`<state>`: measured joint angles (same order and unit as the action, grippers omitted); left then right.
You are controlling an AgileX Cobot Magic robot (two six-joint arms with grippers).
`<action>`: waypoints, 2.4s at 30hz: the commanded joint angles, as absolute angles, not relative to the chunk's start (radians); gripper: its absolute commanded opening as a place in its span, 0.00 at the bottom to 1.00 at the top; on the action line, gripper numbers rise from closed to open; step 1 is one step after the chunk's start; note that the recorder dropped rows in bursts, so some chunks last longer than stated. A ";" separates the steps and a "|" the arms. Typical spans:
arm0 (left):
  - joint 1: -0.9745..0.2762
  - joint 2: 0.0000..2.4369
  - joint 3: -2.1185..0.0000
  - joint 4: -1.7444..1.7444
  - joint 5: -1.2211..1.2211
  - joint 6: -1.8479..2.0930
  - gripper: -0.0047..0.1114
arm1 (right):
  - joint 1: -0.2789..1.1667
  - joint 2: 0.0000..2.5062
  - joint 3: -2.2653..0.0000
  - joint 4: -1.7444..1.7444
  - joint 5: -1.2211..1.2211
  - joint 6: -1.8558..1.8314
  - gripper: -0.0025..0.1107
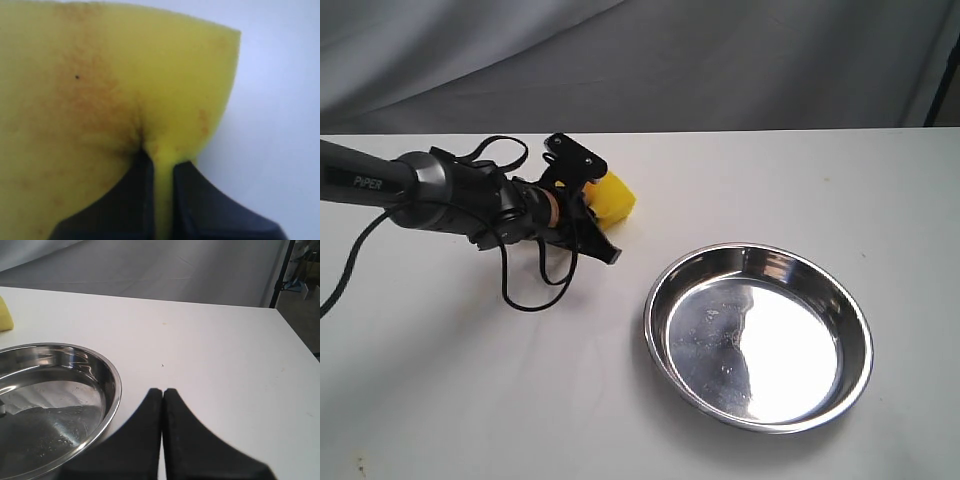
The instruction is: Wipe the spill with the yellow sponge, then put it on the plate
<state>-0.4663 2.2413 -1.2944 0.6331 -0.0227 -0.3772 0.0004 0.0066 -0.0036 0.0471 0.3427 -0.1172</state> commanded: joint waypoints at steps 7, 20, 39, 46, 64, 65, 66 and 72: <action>-0.457 2.224 -1.284 0.668 0.417 -0.379 0.04 | 0.002 0.000 0.000 0.051 0.342 -0.120 0.02; -0.397 2.155 -1.239 0.676 0.654 -0.333 0.04 | 0.002 0.000 0.000 0.051 0.342 -0.120 0.02; -0.336 1.893 -0.908 0.658 0.839 -0.128 0.04 | 0.002 0.000 0.000 0.051 0.342 -0.120 0.02; -0.336 1.791 -0.895 0.363 0.853 0.089 0.04 | 0.002 0.000 0.000 0.051 0.342 -0.120 0.02; -0.341 1.923 -0.909 0.115 0.477 0.376 0.04 | 0.002 0.000 0.000 0.051 0.342 -0.120 0.02; -0.341 1.947 -0.928 0.120 0.477 0.376 0.04 | 0.002 0.000 0.000 0.051 0.342 -0.120 0.02; -0.341 1.966 -0.952 0.131 0.477 0.376 0.04 | 0.002 0.000 0.000 0.051 0.342 -0.120 0.02; -0.341 2.084 -1.117 0.137 0.477 0.376 0.04 | 0.002 0.000 0.000 0.051 0.342 -0.120 0.02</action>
